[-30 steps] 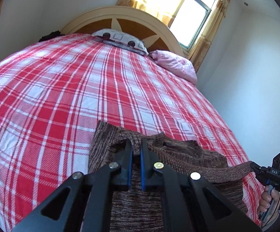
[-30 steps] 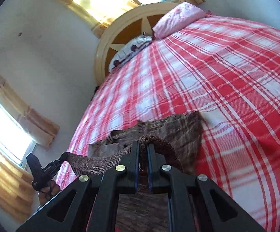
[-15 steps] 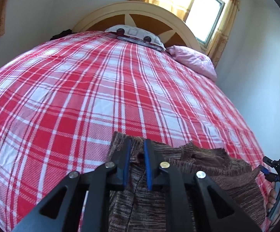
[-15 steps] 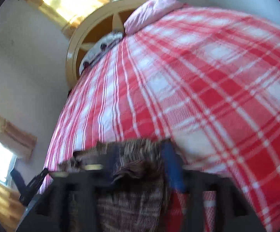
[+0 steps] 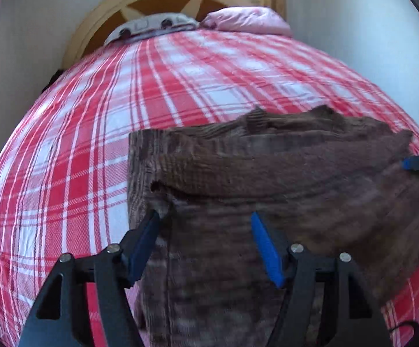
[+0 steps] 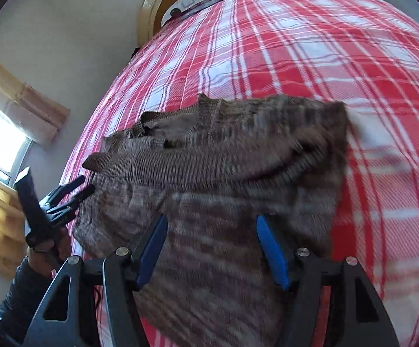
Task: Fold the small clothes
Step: 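Open both grippers and release the folded hem onto the sweater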
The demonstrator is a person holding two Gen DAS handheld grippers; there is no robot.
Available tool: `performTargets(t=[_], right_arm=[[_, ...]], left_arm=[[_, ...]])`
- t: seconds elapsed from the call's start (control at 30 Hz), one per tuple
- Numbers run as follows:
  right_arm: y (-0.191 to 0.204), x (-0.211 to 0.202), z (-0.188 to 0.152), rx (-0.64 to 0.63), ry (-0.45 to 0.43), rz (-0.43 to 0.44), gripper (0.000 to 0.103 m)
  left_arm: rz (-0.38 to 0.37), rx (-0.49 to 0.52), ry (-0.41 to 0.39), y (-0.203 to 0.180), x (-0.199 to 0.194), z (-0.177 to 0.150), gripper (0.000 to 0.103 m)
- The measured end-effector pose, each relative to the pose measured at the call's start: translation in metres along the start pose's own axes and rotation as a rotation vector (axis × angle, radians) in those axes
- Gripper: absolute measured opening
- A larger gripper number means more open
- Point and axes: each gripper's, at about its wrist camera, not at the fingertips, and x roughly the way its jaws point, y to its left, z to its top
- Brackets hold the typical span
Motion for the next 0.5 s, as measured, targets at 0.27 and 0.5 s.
performTargets(t=[0.27,0.5], right_arm=[[-0.013,-0.030,0.054,0.078,-0.317,-0.043,0.065],[0.002,-0.023,0.021,0.032,-0.250,-0.062,0.066]], left_arm=[[0.192,-0.305,-0.113,0.063,0.000,0.046,0.069],[0.272,-0.330,-0.176,0.082,-0.026,0.016,0.073]])
